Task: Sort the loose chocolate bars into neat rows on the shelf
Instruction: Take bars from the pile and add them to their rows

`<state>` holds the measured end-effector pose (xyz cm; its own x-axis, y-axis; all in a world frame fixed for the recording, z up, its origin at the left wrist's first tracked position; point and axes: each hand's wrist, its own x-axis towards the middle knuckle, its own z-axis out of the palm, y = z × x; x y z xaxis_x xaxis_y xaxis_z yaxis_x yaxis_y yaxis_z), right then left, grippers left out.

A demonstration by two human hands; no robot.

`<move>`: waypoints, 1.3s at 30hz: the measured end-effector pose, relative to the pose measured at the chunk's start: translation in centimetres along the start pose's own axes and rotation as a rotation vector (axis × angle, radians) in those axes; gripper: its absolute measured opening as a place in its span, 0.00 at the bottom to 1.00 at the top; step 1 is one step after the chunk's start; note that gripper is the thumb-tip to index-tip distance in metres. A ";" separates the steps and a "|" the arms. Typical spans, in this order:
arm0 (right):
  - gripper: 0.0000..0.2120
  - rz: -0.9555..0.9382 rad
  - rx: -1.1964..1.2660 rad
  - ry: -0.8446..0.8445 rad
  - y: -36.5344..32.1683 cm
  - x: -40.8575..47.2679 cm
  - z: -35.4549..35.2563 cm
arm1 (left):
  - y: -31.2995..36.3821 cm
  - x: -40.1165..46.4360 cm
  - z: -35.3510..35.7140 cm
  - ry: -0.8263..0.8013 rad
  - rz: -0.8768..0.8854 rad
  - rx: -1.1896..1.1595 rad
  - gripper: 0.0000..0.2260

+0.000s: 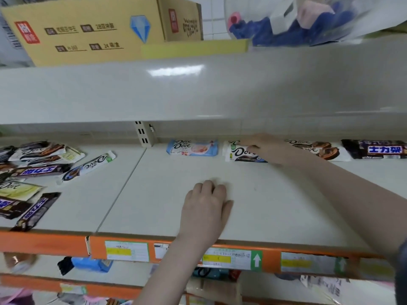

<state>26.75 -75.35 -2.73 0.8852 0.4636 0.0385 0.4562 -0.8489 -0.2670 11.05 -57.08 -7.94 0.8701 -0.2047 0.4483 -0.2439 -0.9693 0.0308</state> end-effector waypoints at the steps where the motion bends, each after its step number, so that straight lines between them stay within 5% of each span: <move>1: 0.18 -0.014 0.005 0.025 0.2 0.0 0.3 | 0.0 -0.1 -0.1 -0.009 -0.002 -0.002 0.15; 20: 0.10 -0.104 -0.019 0.484 -0.4 -1.2 2.6 | 0.0 -0.3 -0.9 -0.092 -0.092 -0.012 0.16; 27: 0.18 0.043 -0.120 0.223 -7.6 -9.1 3.1 | -2.5 -2.2 -2.5 -0.075 -0.355 0.024 0.14; 39: 0.17 0.062 -0.067 0.310 -25.3 -4.6 9.4 | -20.7 -8.8 -8.2 0.034 -0.502 0.052 0.22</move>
<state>10.31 -53.65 -5.22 0.8926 0.3194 0.3183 0.3959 -0.8929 -0.2144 4.87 -34.12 -5.17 0.8602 0.2920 0.4181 0.2234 -0.9528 0.2058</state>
